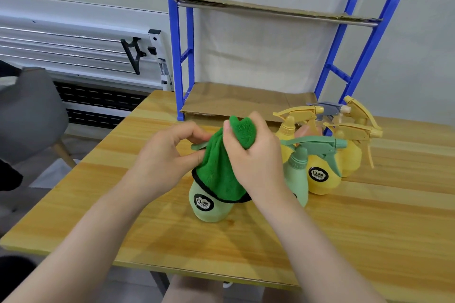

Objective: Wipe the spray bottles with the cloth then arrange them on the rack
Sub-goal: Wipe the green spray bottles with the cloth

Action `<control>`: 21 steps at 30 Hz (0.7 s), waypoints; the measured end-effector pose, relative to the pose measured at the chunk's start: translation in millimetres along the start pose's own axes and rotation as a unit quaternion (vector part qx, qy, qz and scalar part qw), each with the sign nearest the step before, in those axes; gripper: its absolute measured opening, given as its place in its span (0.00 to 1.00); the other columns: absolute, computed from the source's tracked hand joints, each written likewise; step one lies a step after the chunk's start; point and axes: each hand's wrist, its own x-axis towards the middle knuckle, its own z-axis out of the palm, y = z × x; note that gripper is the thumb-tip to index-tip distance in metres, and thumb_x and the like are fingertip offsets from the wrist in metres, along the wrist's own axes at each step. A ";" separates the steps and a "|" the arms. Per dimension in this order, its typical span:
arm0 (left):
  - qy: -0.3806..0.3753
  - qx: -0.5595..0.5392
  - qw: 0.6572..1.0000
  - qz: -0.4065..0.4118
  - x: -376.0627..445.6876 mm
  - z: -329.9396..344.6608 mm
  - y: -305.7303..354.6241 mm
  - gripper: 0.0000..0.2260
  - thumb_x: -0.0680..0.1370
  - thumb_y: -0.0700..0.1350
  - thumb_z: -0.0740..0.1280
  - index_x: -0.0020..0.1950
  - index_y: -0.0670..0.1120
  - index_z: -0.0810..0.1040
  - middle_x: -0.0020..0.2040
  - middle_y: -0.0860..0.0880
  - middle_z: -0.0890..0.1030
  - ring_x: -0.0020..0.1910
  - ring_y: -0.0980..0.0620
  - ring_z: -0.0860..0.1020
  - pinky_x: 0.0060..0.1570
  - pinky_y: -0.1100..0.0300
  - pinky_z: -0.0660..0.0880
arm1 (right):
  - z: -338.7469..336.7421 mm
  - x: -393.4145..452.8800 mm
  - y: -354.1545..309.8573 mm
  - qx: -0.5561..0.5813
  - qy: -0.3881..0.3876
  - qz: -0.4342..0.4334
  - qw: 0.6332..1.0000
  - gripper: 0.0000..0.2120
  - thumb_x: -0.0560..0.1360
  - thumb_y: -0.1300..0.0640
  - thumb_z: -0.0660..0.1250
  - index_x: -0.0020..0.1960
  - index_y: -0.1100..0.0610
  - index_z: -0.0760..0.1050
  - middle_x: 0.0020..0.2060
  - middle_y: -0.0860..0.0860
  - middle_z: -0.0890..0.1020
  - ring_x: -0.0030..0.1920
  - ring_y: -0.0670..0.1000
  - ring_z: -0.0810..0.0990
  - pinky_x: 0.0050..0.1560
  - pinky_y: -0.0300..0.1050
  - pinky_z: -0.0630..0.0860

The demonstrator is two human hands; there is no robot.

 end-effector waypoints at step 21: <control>-0.015 -0.045 0.999 -0.016 3.4 -1.3 -0.8 0.09 0.66 0.53 0.72 0.45 0.57 0.81 0.43 0.63 0.81 0.47 0.65 0.77 0.47 0.77 0.67 | -8.9 -16.2 29.4 -0.005 -0.127 0.020 0.992 0.26 0.71 0.29 0.57 0.50 0.49 0.80 0.40 0.44 0.82 0.44 0.46 0.81 0.45 0.47 0.78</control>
